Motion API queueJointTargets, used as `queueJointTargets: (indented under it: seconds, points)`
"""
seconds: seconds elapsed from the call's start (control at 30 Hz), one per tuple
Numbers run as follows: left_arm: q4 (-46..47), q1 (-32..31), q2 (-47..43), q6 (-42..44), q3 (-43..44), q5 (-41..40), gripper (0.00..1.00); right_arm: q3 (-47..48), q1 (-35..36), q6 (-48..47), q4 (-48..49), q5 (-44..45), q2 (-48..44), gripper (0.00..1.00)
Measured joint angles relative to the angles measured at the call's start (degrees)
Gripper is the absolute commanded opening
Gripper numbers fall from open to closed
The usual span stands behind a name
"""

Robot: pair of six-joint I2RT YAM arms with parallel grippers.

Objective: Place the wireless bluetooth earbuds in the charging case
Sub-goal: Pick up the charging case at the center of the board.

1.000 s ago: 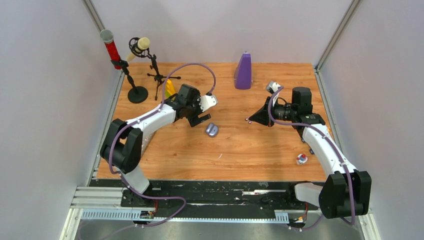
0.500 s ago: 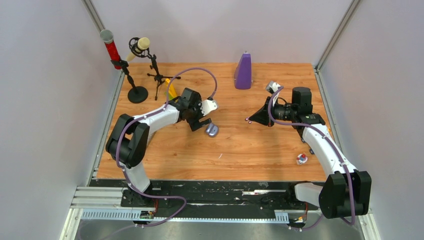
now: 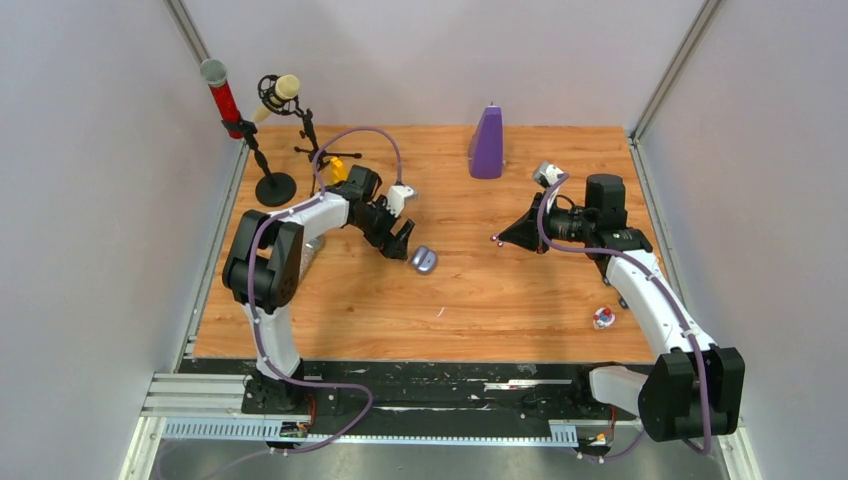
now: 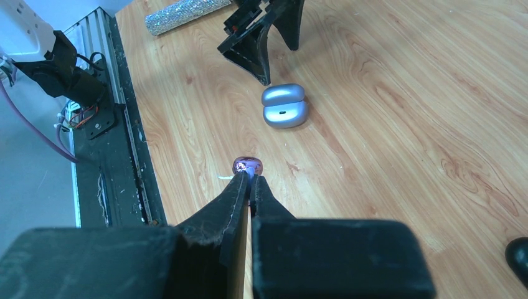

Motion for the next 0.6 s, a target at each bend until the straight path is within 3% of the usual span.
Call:
queueJointTargets:
  seconds: [0.4,0.6]
  points:
    - [-4.46,2.82,6.4,-7.32,7.39,20.33,0.86,0.0,0.0,0.0,0.04,0.57,-0.15,0.0]
    - [-5.57,2.82,10.82,-9.94,8.46,25.31,0.78,0.0,0.0,0.0,0.04,0.81,-0.15,0.0]
